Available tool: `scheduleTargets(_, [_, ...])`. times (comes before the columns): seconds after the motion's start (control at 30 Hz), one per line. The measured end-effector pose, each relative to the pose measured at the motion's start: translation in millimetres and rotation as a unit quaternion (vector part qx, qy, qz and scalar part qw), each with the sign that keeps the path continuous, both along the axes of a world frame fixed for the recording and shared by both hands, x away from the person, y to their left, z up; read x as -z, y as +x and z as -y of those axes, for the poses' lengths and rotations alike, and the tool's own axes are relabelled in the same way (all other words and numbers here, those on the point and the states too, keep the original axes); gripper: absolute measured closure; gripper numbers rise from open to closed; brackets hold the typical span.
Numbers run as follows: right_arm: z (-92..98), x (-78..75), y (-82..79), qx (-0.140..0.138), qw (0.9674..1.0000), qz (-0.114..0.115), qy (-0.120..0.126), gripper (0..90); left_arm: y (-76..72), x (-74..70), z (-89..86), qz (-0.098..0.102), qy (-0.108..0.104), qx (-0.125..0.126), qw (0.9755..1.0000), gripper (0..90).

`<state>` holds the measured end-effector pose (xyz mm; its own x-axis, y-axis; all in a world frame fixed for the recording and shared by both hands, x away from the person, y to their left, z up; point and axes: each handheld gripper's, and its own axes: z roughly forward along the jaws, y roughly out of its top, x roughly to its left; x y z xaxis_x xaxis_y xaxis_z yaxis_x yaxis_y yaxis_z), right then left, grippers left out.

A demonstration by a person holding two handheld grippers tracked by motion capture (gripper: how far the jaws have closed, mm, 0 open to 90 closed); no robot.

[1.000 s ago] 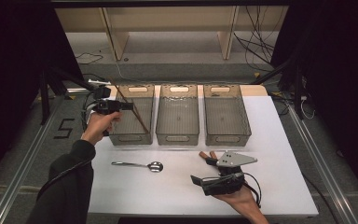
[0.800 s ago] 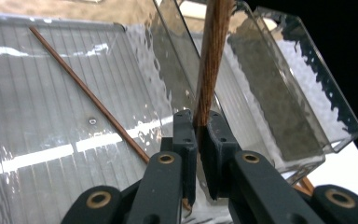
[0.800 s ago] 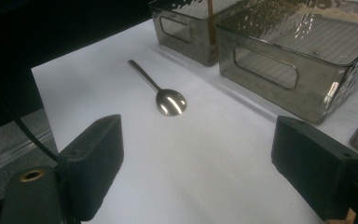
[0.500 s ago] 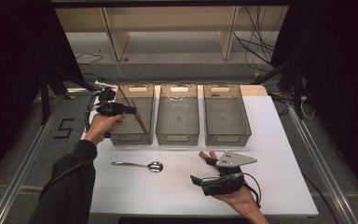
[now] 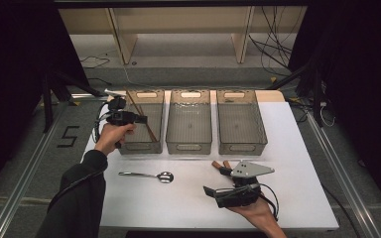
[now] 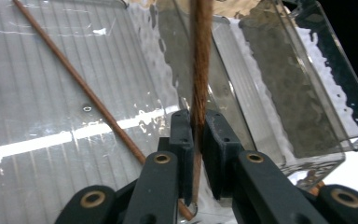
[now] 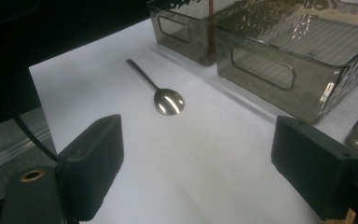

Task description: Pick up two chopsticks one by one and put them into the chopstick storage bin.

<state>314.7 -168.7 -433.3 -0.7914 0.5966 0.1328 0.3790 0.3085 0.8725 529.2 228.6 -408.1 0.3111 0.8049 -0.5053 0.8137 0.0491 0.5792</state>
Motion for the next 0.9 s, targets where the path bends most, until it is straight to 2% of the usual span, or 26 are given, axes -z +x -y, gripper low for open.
scheduleTargets(0.07, [-0.1,0.1,0.1,0.0,1.0,0.0,-0.001,17.8,0.7,0.7,1.7,-0.002,0.011,-0.005,0.9999,77.1])
scheduleTargets(0.17, [-0.4,0.2,0.0,-0.001,1.0,-0.001,-0.002,17.9,0.9,1.2,3.5,0.006,0.011,-0.015,0.9998,67.7])
scheduleTargets(0.27, [-0.8,0.3,-0.3,-0.003,1.0,-0.002,-0.002,18.1,1.2,0.6,8.3,0.017,0.028,-0.016,0.9993,52.8])
scheduleTargets(0.37, [-1.4,0.8,-0.4,-0.003,1.0,-0.001,0.0,18.4,1.8,-1.8,13.7,0.012,0.051,-0.022,0.9984,35.5])
scheduleTargets(0.4, [-1.4,0.8,-0.4,-0.004,1.0,-0.001,0.0,18.5,1.9,-2.7,14.5,0.014,0.052,-0.022,0.9983,33.0])
scheduleTargets(0.57, [-0.5,0.2,-0.6,-0.003,1.0,-0.001,0.001,18.7,0.1,-6.3,12.7,0.017,0.044,-0.03,0.9984,24.5])
scheduleTargets(0.73, [-0.9,0.3,-0.7,-0.003,1.0,0.0,0.002,18.7,-6.0,-8.4,9.9,0.022,0.031,-0.024,0.999,23.3])
scheduleTargets(0.9, [-0.7,0.1,-0.6,-0.005,1.0,0.0,0.0,18.7,-18.5,-15.0,8.0,0.039,0.016,-0.011,0.9991,22.8])
